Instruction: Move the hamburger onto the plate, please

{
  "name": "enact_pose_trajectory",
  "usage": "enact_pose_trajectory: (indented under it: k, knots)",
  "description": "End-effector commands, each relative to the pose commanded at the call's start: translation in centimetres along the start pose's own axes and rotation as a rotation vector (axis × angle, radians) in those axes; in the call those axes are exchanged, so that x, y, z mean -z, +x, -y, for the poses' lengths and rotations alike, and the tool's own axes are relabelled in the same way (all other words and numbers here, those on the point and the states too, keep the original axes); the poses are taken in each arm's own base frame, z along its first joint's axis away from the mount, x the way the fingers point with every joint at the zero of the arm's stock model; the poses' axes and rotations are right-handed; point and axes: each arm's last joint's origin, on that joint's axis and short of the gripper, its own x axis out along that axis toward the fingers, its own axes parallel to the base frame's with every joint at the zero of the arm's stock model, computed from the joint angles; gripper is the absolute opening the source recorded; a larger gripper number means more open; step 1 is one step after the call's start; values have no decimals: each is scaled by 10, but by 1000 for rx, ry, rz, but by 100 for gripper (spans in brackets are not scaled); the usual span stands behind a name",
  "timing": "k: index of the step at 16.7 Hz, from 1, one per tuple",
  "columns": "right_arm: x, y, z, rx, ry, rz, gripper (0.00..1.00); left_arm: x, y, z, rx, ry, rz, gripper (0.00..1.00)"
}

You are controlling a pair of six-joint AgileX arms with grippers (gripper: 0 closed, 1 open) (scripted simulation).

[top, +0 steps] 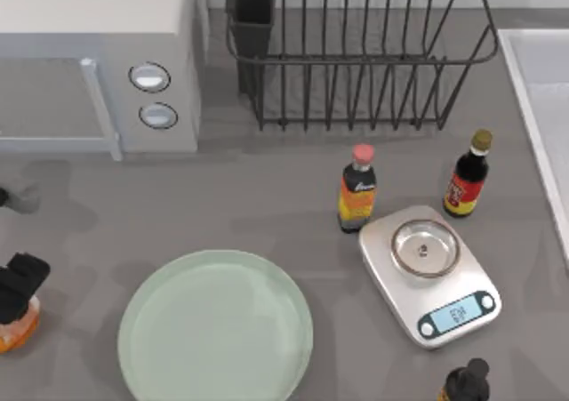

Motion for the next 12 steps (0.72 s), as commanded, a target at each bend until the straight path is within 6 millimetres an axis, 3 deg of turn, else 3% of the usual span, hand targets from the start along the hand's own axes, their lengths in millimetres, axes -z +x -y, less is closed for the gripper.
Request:
enact_pose_trajectory:
  k: [7, 12]
  knots:
    - [0, 0, 0, 0, 0, 0, 100, -3, 2, 0, 7, 9, -12, 100]
    - [0, 0, 0, 0, 0, 0, 100, -5, 38, -2, 7, 6, -11, 100]
